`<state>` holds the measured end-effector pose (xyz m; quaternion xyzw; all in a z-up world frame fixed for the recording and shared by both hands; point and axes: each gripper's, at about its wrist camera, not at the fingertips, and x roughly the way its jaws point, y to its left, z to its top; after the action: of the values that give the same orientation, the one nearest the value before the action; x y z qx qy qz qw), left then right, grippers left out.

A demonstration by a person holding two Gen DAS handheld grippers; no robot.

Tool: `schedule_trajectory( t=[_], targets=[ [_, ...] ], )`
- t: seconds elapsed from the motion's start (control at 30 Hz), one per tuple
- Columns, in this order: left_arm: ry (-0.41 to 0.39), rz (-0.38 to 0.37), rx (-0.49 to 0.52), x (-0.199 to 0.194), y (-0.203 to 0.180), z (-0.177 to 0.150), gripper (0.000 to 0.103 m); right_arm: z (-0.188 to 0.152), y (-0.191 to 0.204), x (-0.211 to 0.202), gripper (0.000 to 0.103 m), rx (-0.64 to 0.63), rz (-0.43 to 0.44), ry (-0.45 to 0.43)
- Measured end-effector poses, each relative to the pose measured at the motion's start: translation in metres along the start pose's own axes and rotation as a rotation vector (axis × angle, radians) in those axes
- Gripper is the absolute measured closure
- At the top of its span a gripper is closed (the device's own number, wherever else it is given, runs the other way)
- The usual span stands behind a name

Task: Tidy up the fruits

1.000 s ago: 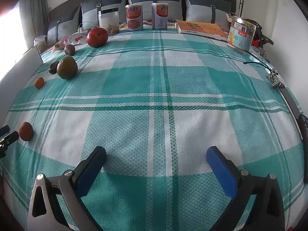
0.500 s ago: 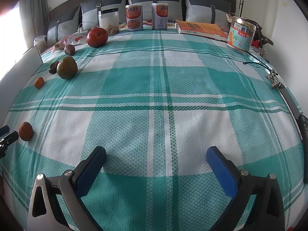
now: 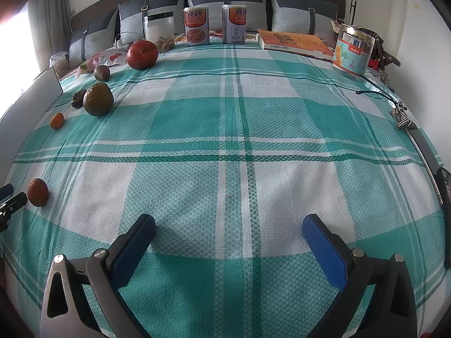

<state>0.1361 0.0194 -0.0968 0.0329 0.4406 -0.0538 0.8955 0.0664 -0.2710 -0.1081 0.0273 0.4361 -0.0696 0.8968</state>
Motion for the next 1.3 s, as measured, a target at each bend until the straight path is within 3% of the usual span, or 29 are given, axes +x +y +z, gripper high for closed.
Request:
schedule_trajectory(
  t=[0.53, 0.6, 0.7, 0.73, 0.83, 0.9, 0.97, 1.0, 1.07, 1.13, 1.3],
  targets=[
    [0.007, -0.006, 0.006, -0.005, 0.001, 0.0, 0.008, -0.001, 0.0, -0.001, 0.0, -0.001, -0.001, 0.0],
    [0.039, -0.053, 0.01, -0.013, -0.002, 0.0, 0.008, -0.001, 0.0, -0.001, 0.0, -0.001, -0.002, 0.0],
    [-0.005, -0.21, -0.005, -0.032, -0.023, 0.004, 0.008, -0.002, -0.001, -0.003, 0.0, -0.001, -0.003, -0.001],
    [-0.019, -0.23, 0.013, -0.036, -0.033, 0.005, 0.008, -0.002, -0.001, -0.002, 0.0, -0.002, -0.003, -0.001],
    [-0.022, -0.217, 0.154, -0.033, -0.08, 0.015, 0.009, -0.002, -0.001, -0.002, 0.0, -0.001, -0.002, 0.0],
    [-0.012, -0.187, 0.195, -0.024, -0.096, 0.017, 0.011, -0.002, -0.001, -0.002, 0.0, -0.001, -0.002, 0.0],
    [0.009, -0.161, 0.189, -0.011, -0.103, 0.018, 0.031, -0.001, -0.001, -0.002, 0.0, -0.001, -0.002, 0.0],
    [0.034, -0.163, 0.172, -0.004, -0.104, 0.019, 0.055, -0.001, -0.001, -0.002, 0.0, -0.001, -0.003, 0.0],
    [0.008, -0.178, 0.133, -0.004, -0.1, 0.02, 0.074, -0.001, -0.001, -0.002, 0.0, -0.001, -0.003, 0.0],
    [0.007, -0.187, 0.095, -0.006, -0.094, 0.022, 0.073, -0.001, -0.001, -0.002, 0.0, -0.001, -0.002, 0.0],
    [-0.048, -0.113, 0.028, -0.016, -0.056, 0.034, 0.073, -0.001, -0.001, -0.002, 0.0, -0.001, -0.003, 0.0]
  ],
)
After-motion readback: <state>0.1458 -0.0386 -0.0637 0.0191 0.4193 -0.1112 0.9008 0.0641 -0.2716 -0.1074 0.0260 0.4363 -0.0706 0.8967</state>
